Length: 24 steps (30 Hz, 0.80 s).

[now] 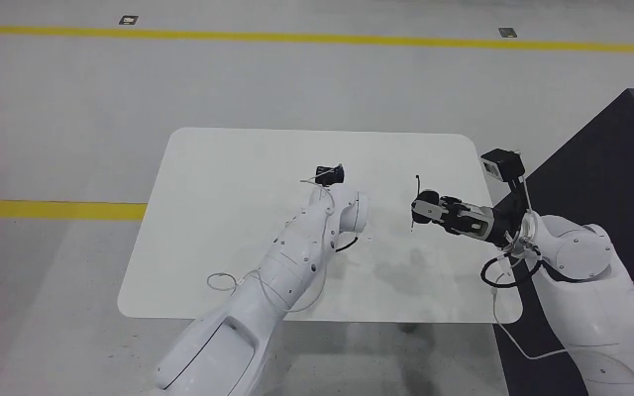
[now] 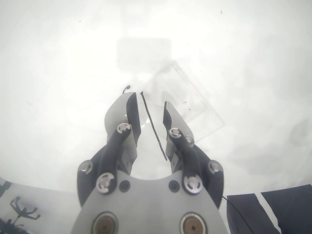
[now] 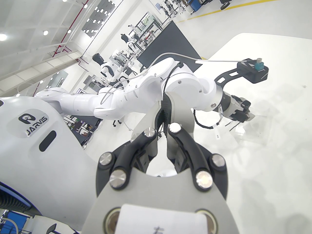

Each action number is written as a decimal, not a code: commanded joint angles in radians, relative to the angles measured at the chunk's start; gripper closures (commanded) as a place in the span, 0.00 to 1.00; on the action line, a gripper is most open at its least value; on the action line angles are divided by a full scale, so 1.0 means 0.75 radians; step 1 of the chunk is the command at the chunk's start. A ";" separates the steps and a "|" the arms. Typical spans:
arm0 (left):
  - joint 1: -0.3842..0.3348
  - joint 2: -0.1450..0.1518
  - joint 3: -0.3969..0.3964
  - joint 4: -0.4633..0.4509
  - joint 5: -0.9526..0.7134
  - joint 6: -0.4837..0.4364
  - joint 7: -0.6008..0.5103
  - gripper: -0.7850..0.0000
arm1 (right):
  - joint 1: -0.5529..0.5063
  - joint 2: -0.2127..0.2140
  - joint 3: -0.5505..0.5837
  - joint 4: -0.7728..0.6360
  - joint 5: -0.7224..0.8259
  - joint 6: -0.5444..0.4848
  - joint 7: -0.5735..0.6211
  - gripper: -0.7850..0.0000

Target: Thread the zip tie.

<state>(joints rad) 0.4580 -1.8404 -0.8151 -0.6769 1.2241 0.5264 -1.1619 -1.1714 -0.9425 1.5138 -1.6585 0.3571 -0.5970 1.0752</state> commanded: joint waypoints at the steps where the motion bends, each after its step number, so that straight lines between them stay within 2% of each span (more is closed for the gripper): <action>1: -0.003 -0.005 0.001 0.005 0.002 -0.005 0.001 0.73 | 0.000 0.000 0.000 0.000 0.000 0.000 0.000 1.00; 24: -0.064 -0.063 -0.010 0.206 -0.025 0.006 -0.003 0.75 | 0.000 0.000 0.000 0.000 0.000 0.000 0.000 1.00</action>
<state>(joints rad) 0.4138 -1.8859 -0.8223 -0.5282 1.2045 0.5299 -1.1655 -1.1714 -0.9425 1.5138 -1.6585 0.3571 -0.5970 1.0752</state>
